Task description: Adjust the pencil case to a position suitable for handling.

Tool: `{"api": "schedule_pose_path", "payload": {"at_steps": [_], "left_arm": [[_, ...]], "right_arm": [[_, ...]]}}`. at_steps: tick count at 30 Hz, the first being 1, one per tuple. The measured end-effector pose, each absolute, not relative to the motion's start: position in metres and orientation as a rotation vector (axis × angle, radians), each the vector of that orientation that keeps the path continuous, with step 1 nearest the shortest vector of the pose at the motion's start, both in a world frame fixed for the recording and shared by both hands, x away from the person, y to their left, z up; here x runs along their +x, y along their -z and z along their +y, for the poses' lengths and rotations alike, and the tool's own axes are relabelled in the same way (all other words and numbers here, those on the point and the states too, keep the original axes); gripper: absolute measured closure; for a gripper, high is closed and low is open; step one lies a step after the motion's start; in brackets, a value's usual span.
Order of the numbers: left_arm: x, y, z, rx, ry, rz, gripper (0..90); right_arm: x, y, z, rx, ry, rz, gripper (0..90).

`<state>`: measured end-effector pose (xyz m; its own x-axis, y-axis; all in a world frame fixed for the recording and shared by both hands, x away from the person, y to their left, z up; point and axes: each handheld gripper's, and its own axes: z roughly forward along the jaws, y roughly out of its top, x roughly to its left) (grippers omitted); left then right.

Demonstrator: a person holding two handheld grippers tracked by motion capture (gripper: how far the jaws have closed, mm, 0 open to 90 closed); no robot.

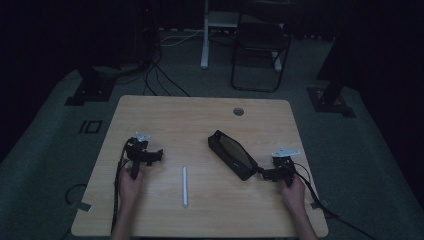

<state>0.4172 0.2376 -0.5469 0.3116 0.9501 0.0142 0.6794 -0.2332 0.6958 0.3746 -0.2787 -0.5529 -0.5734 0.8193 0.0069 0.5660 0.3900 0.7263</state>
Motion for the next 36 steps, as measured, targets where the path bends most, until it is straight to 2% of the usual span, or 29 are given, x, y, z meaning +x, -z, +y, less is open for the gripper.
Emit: {"api": "schedule_pose_path", "payload": {"at_steps": [29,31,34,36], "left_arm": [[0.4172,0.5469,0.2376,1.996,-0.599,1.438,7.2],[0.4172,0.5469,0.2376,1.996,-0.599,1.438,7.3],[0.4171,0.5469,0.2376,1.997,-0.6,1.438,7.3],[0.417,0.5469,0.2374,1.995,-0.599,1.44,7.3]], "right_arm": [[0.3739,0.5528,-0.2785,1.208,-0.992,2.296,12.6],[0.3732,0.5527,-0.2782,1.222,-0.992,2.284,14.3],[0.3703,0.5497,-0.2797,1.243,-0.969,2.271,23.5],[0.367,0.5464,-0.2803,1.239,-0.94,2.246,23.5]]}}
